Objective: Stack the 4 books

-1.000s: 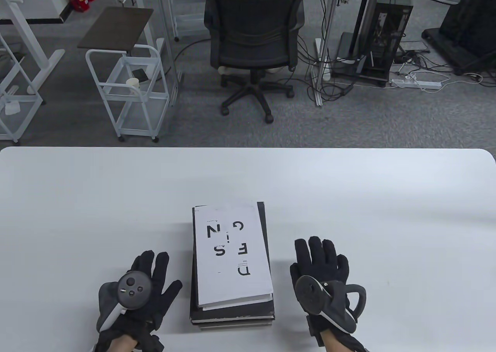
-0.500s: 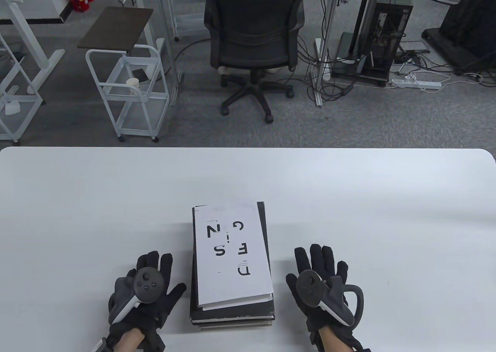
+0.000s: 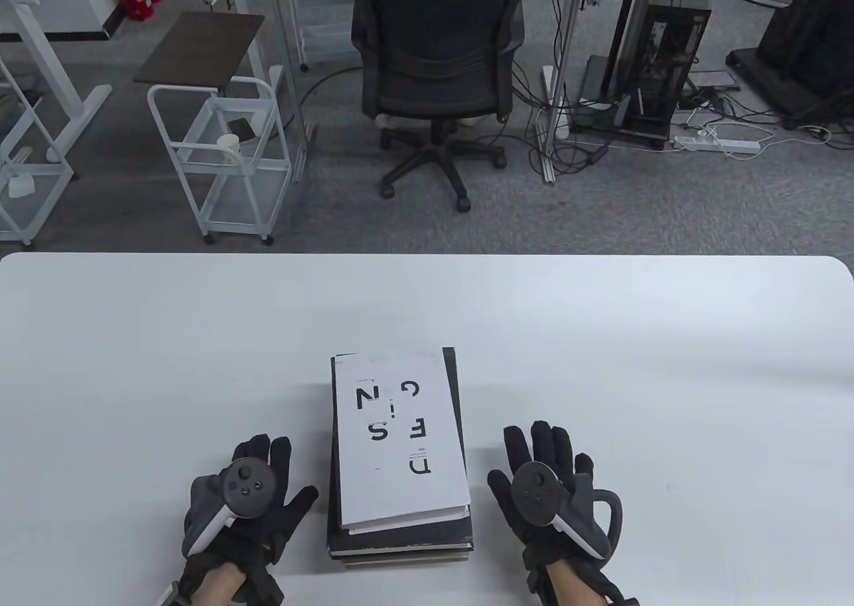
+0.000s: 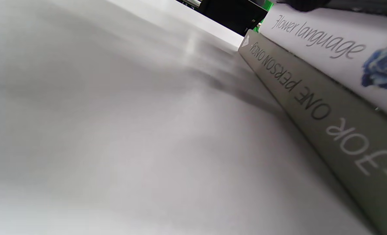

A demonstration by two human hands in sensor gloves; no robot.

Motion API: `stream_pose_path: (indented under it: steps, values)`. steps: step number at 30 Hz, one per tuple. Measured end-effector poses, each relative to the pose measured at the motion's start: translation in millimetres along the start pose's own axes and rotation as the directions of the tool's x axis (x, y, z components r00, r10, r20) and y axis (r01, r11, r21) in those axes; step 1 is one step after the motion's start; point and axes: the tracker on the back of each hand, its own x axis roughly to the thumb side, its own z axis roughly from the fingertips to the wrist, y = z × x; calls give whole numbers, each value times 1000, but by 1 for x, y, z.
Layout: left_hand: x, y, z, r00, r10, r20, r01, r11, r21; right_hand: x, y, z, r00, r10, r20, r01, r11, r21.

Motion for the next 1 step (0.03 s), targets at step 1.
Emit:
stream_pose_path:
  steps: [1]
  values:
    - [0,-1,0,1000,0,-1,0,1000,-5,0,0,0,1000,-4,-1,4,1000,0]
